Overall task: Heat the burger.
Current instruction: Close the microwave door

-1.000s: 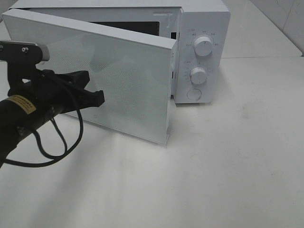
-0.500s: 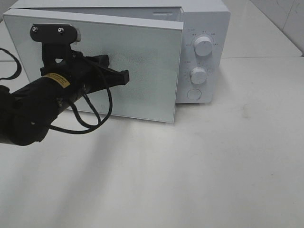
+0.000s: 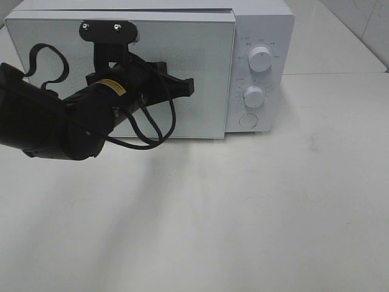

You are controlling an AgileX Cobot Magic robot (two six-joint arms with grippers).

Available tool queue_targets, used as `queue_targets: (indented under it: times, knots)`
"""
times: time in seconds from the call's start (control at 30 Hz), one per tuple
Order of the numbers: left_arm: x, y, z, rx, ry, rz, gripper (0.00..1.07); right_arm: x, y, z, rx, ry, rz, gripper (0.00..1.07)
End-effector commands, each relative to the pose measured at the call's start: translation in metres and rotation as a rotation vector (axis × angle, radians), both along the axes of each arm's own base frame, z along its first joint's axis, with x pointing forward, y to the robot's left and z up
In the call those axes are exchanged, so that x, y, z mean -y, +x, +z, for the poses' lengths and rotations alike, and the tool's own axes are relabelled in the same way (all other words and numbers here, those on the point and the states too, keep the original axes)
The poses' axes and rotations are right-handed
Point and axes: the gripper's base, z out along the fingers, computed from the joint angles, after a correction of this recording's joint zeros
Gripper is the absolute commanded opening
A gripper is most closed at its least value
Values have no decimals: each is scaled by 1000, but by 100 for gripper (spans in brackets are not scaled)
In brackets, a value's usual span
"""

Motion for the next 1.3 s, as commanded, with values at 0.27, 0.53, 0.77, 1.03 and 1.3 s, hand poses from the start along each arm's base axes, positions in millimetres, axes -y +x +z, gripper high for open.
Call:
queue_targets:
  times: [0.27,0.53,0.77,1.03,1.3]
  knots:
    - [4,32,13,31,-65,101,0,1,-4,0,39,-5,-8,75]
    - [9,23,9,25,-16,58,0,1,-4,0,39,-5,-8,75]
    - [17,-11,-3,-31,30,-17,0,1,-4,0,39,-5,-8,75]
    - [15,-36,-9,-356,111,-125,57,1,-4,0,39,-5,-8,75]
    - [13,-60,-9,-630,190,-244,102,1,-4,0,39,-5,-8,75]
